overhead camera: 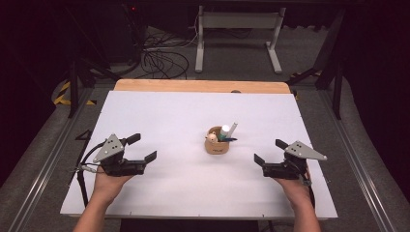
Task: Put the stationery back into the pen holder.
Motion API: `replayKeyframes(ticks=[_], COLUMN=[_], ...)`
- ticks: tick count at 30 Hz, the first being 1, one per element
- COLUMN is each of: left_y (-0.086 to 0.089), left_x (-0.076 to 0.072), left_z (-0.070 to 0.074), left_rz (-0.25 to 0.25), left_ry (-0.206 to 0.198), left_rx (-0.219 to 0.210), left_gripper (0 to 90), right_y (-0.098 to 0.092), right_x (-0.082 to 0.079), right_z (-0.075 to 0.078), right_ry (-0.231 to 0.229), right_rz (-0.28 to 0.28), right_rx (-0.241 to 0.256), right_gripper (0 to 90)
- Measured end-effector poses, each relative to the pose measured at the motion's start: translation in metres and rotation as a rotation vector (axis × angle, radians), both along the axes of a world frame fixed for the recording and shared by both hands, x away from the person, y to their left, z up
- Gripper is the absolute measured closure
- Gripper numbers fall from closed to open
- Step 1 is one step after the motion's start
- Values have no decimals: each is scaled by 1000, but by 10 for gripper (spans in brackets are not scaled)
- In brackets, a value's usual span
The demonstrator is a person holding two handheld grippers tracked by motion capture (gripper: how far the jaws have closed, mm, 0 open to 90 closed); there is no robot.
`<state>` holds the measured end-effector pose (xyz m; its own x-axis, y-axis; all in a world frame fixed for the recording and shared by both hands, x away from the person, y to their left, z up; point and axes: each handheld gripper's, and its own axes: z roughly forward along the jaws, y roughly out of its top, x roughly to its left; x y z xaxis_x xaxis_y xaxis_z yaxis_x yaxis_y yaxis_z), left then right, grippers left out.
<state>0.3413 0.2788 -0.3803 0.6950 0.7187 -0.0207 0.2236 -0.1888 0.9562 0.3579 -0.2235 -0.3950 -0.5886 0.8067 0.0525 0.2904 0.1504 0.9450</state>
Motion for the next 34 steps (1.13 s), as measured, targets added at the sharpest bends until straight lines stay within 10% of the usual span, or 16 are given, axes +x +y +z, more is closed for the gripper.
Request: replayKeyframes(ticks=[34], left_y=[0], left_x=[3], left_z=[-5], left_rz=[-5], left_ry=[13], left_rx=[0], left_gripper=[128], right_y=[1], right_x=[4], right_z=[-5], right_ry=[4], right_rz=[-2], right_rx=[-3], right_gripper=[18])
